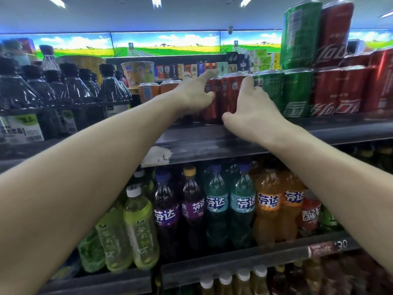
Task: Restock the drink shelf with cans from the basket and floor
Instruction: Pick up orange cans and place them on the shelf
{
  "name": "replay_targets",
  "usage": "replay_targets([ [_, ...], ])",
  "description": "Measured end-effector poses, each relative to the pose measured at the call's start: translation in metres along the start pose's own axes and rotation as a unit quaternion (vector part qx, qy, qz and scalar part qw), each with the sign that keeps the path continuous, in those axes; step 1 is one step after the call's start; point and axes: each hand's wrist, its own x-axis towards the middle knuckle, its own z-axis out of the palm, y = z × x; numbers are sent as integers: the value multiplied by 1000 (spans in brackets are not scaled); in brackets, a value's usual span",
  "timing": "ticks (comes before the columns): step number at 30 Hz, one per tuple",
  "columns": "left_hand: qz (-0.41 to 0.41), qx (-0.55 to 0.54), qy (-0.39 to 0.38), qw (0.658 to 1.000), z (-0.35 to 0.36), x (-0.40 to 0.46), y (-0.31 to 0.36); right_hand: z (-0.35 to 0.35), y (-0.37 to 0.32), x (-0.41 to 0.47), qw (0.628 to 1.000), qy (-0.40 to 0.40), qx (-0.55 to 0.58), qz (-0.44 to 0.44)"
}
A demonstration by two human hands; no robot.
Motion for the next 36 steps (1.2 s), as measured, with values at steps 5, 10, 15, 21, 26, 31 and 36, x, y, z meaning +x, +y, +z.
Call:
replay_targets([
  [5,-12,-61,17,998,15,10,0,-1,2,3,1000,0,-14,1],
  [10,-20,-74,86,993,19,12,-3,0,5,6,1000,-16,-15,6],
  [15,-8,-53,121,991,17,5,-8,1,3,9,999,-42,-9,-4],
  [21,-59,-53,111,991,13,-1,-10,0,-2,19,995,-93,-25,0],
  [26,-92,-62,36,993,16,-11,-10,-3,0,21,995,-101,-28,-4],
  [31,-89,-86,36,992,15,-11,-13,0,-5,22,995,-93,16,-30],
  [36,-92,-105,38,990,14,-11,-17,1,-7,22,993,-115,33,-15],
])
